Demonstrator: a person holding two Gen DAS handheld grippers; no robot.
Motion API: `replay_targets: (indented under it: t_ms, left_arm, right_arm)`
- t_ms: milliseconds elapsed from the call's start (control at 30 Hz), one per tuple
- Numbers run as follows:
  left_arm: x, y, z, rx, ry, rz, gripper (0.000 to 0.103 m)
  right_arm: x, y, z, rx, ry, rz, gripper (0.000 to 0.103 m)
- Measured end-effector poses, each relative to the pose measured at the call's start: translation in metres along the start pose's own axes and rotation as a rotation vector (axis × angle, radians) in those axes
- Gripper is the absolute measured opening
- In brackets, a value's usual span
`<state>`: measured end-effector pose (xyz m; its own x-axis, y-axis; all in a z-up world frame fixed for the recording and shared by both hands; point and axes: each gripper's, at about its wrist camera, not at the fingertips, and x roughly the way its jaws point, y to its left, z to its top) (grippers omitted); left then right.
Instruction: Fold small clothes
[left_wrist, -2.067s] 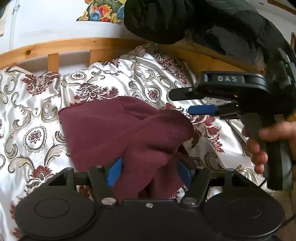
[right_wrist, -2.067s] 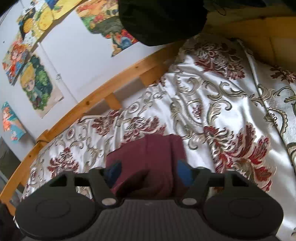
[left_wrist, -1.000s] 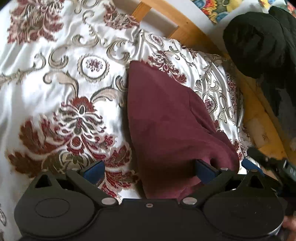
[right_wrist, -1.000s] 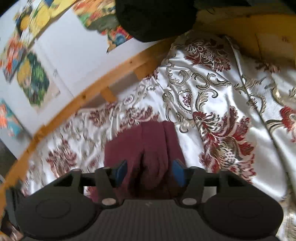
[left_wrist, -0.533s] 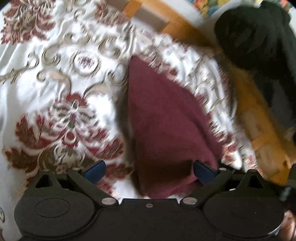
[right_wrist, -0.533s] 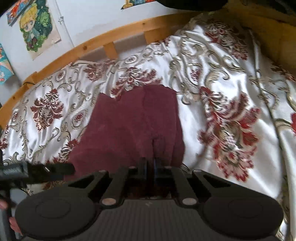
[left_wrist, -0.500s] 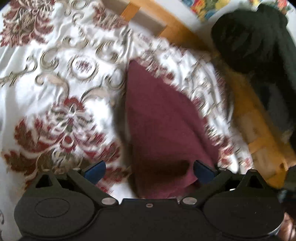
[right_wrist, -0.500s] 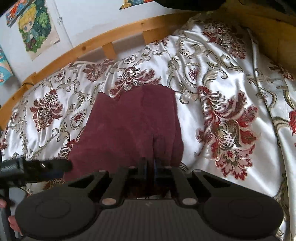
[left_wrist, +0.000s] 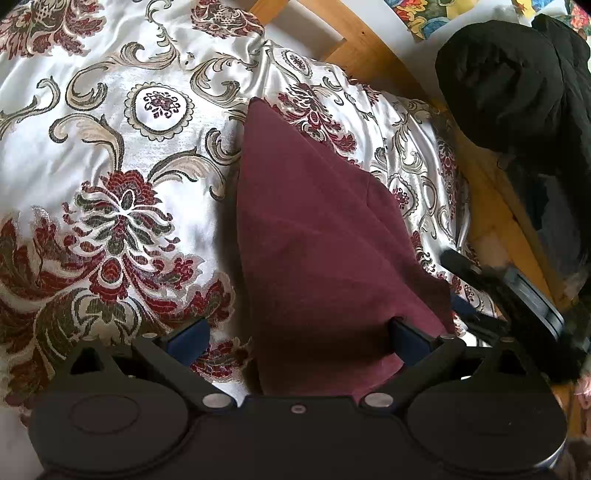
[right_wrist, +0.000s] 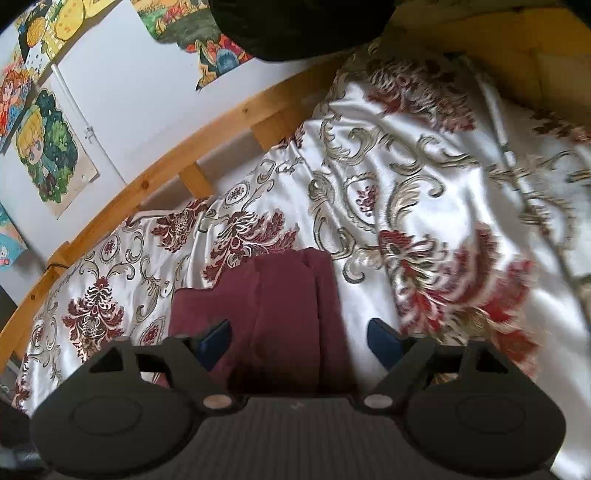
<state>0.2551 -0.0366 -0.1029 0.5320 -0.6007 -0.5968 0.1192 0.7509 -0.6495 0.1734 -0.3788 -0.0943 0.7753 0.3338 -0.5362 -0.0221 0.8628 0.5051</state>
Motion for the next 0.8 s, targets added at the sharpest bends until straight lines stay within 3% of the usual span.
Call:
replay_targets:
  t_ms: [67, 133, 167, 267, 433, 500, 567, 600, 633, 700, 800]
  left_arm:
    - [0.0, 0.0, 0.0, 0.005, -0.002, -0.001, 0.102]
    - [0.0, 0.001, 0.0, 0.004, -0.002, -0.003, 0.102]
    - [0.0, 0.001, 0.0, 0.004, -0.003, -0.002, 0.102]
    - [0.0, 0.0, 0.0, 0.007, -0.006, 0.004, 0.102]
    - [0.0, -0.002, 0.0, 0.018, -0.008, 0.01, 0.102]
    - [0.0, -0.002, 0.0, 0.015, -0.008, 0.011, 0.102]
    - [0.0, -0.002, 0.0, 0.015, -0.009, 0.011, 0.102]
    - [0.0, -0.002, 0.0, 0.014, -0.009, 0.01, 0.102]
    - [0.0, -0.002, 0.0, 0.014, -0.009, 0.011, 0.102]
    - [0.0, -0.001, 0.0, 0.016, -0.01, 0.011, 0.102]
    - [0.0, -0.001, -0.001, 0.015, -0.011, 0.01, 0.102]
  right_arm:
    - [0.018, 0.0, 0.001, -0.029, 0.01, 0.005, 0.07]
    - [0.028, 0.007, 0.0, -0.079, 0.005, -0.003, 0.017]
    - [0.029, 0.012, -0.001, -0.105, 0.002, -0.015, 0.011]
    - [0.022, 0.022, -0.002, -0.182, -0.048, -0.04, 0.008]
    - [0.021, 0.008, -0.001, -0.122, -0.057, -0.098, 0.008]
    - [0.022, 0.002, -0.001, -0.079, -0.039, -0.085, 0.014]
    - [0.02, 0.0, -0.001, -0.053, -0.037, -0.067, 0.034]
    - [0.02, -0.001, 0.0, -0.045, -0.034, -0.052, 0.054]
    - [0.02, -0.002, 0.0, -0.035, -0.033, -0.035, 0.066]
    - [0.021, -0.003, 0.0, -0.013, -0.018, -0.002, 0.071]
    - [0.026, -0.003, 0.0, 0.016, 0.021, 0.022, 0.094]
